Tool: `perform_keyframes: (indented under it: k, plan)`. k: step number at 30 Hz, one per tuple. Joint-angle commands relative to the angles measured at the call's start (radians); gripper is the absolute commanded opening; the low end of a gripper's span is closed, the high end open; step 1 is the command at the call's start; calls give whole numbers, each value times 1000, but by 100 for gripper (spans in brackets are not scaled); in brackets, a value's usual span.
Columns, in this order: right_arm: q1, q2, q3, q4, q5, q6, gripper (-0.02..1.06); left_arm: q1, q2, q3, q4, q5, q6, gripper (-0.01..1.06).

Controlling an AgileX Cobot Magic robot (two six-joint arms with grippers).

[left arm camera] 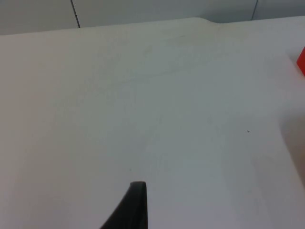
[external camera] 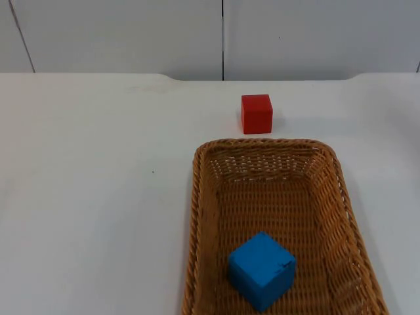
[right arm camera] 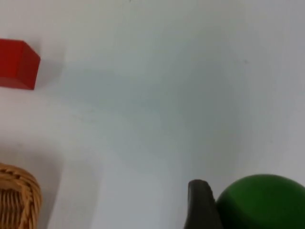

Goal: Place all geometric objects except the red cube into the basket.

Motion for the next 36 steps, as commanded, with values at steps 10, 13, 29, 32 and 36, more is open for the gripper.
perform_keyframes:
  k: [10, 13, 29, 32, 36]
  plan:
    - [187, -14, 8, -9, 65, 5, 0, 3, -6, 3, 3, -6, -5, 105]
    - [313, -14, 8, -9, 62, 19, 0, 3, -6, 3, 3, -6, -5, 105]
    - [625, -14, 114, -2, -161, 37, 0, 3, -6, 3, 3, -6, -5, 105]
    - [622, -14, 169, -7, -226, 42, 0, 3, -6, 3, 3, -6, -5, 105]
    - [620, -14, 303, -11, -400, 51, 0, 3, -6, 3, 3, -6, -5, 105]
